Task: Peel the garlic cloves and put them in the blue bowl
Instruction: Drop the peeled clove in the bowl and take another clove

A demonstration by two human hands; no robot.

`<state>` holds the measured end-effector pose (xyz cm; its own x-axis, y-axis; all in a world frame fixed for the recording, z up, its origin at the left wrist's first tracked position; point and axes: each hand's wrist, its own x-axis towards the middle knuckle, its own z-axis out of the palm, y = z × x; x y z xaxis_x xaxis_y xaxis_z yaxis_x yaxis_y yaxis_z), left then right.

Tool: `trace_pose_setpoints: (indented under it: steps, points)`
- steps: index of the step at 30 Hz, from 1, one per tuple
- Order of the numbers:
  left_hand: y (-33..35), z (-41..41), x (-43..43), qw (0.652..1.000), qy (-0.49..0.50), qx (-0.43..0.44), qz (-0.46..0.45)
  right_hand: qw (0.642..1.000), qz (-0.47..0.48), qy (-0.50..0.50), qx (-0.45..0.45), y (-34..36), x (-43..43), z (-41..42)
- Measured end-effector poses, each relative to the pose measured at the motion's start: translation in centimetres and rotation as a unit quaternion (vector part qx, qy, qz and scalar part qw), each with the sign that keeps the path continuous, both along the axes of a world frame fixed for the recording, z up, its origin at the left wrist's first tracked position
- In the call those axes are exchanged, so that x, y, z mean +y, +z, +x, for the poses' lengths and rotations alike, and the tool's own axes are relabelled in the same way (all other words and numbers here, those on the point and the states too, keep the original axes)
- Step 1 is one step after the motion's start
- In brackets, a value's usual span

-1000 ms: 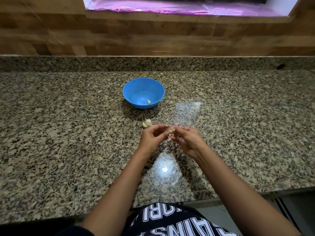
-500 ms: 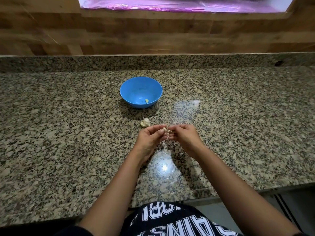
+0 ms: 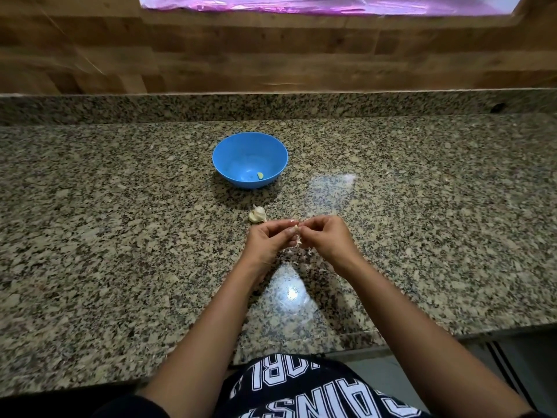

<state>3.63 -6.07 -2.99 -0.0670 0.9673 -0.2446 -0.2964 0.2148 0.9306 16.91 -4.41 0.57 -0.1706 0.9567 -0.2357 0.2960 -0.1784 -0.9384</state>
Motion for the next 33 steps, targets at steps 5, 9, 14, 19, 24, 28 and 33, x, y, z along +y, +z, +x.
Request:
trace_pose_setpoints:
  steps: [5, 9, 14, 19, 24, 28, 33]
  points:
    - [0.0, 0.1, -0.1, 1.0, -0.01, 0.018, 0.004, 1.0, 0.007, -0.011, 0.001, -0.2, -0.2, 0.3]
    - [0.2, 0.3, 0.0, 1.0, -0.017, 0.01, -0.008, 1.0, 0.014, -0.011, -0.02, -0.7, -0.1, 0.3]
    - [0.6, 0.6, 0.2, 0.999, 0.003, -0.02, -0.046, 0.993, 0.077, 0.005, -0.092, -0.8, -0.2, 0.2]
    - [1.0, 0.3, 0.1, 0.992, 0.002, -0.09, -0.087, 0.991, 0.082, 0.004, -0.108, -0.8, -0.1, 0.3]
    - [1.2, -0.2, -0.2, 0.981, 0.02, -0.166, -0.102, 0.994, 0.054, -0.023, -0.092, -1.0, 0.1, 0.7]
    - [1.1, -0.4, -0.2, 0.98, 0.018, -0.175, -0.093, 0.997, 0.037, -0.039, -0.054, -0.9, 0.2, 0.9]
    - [1.2, -0.2, 0.0, 0.983, 0.019, -0.162, -0.087, 0.999, 0.0, -0.051, -0.01, -0.8, 0.5, 0.9]
